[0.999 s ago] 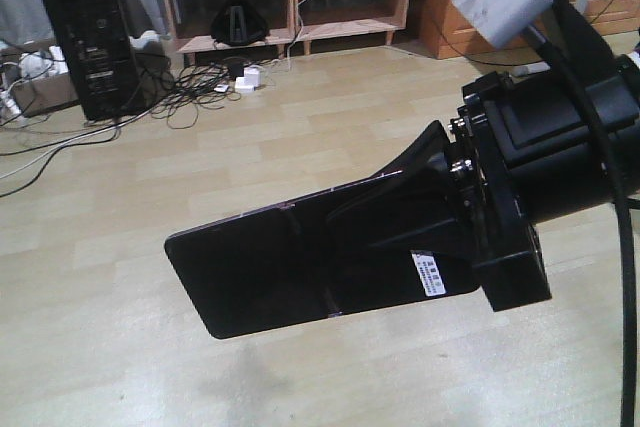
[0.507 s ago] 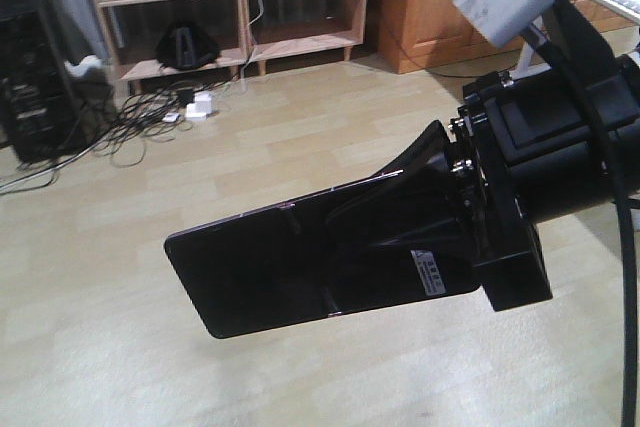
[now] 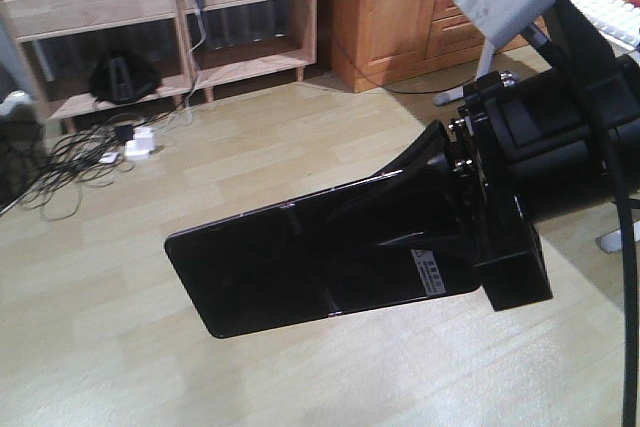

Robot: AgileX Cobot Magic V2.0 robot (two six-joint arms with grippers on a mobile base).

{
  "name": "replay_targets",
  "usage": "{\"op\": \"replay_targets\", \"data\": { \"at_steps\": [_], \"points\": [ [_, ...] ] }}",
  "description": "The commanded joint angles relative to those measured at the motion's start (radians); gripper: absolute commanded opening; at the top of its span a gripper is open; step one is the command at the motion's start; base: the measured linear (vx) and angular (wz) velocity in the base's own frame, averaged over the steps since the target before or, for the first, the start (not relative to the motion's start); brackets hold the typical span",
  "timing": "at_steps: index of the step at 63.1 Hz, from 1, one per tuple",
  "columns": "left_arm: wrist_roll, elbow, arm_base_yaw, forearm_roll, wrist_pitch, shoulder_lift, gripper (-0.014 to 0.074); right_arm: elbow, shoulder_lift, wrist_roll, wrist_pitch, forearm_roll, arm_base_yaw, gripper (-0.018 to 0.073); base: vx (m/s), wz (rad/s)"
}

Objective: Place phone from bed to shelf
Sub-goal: 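Carry the phone in the right gripper toward the wooden shelf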

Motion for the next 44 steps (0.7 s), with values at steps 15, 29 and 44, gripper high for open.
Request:
{"op": "replay_targets", "data": {
  "at_steps": [15,29,44],
  "points": [
    [0.000,0.006,0.001,-0.009,-0.074,-0.007,0.0001,-0.026,-0.026,-0.002,0.037,0.068,0.000,-0.0002,0.39,-0.21],
    [0.000,0.006,0.001,-0.009,-0.074,-0.007,0.0001,-0.026,-0.026,-0.002,0.037,0.068,0.000,-0.0002,0.40,-0.20],
    [0.000,0.006,0.001,-0.009,-0.074,-0.007,0.0001,-0.026,-0.026,-0.002,0.037,0.069,0.000,-0.0002,0.42,-0.13]
  ]
}}
